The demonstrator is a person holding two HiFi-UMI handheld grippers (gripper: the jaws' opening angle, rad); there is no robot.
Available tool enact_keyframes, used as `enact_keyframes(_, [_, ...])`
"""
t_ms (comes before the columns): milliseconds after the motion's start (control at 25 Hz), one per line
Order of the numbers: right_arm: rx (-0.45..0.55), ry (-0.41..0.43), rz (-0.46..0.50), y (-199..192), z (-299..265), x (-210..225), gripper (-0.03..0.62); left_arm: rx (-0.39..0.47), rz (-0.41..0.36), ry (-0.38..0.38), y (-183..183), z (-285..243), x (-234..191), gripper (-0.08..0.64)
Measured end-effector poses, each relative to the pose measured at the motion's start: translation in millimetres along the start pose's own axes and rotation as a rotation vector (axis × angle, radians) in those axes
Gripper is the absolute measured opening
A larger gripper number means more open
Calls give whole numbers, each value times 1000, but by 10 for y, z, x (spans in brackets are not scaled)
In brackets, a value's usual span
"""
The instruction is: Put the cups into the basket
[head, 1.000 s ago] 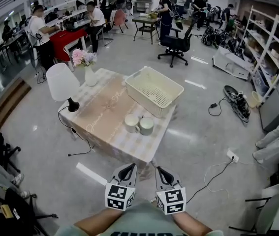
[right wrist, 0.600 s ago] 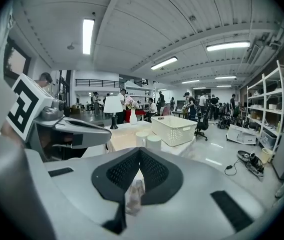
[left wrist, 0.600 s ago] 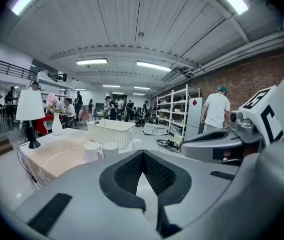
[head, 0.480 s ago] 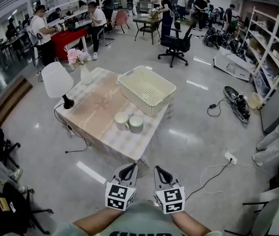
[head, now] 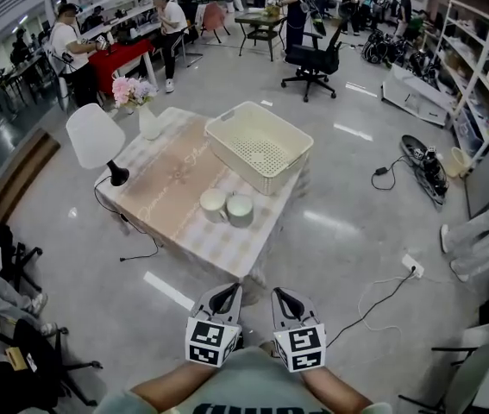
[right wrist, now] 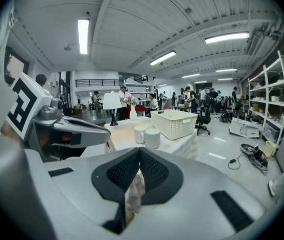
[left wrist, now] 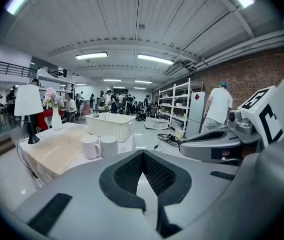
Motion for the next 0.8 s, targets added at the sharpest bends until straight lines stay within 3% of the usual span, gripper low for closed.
enact_keyframes(280, [-41, -39, -7, 102, -425, 5, 12, -4, 11, -45, 135, -233, -423, 2])
enact_keyframes(800, [-77, -63, 15, 482, -1439, -200, 12, 1, 61, -57, 292, -495, -1507, 2])
Point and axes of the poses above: the fingertips, and each gripper's own axes: z backward along the fingers, x to its right, y out of its top, the point moved 7 cm from there along z, backward along the fingers, and after that the axes turned 15 degrees about -y, right-handed, at the moved point
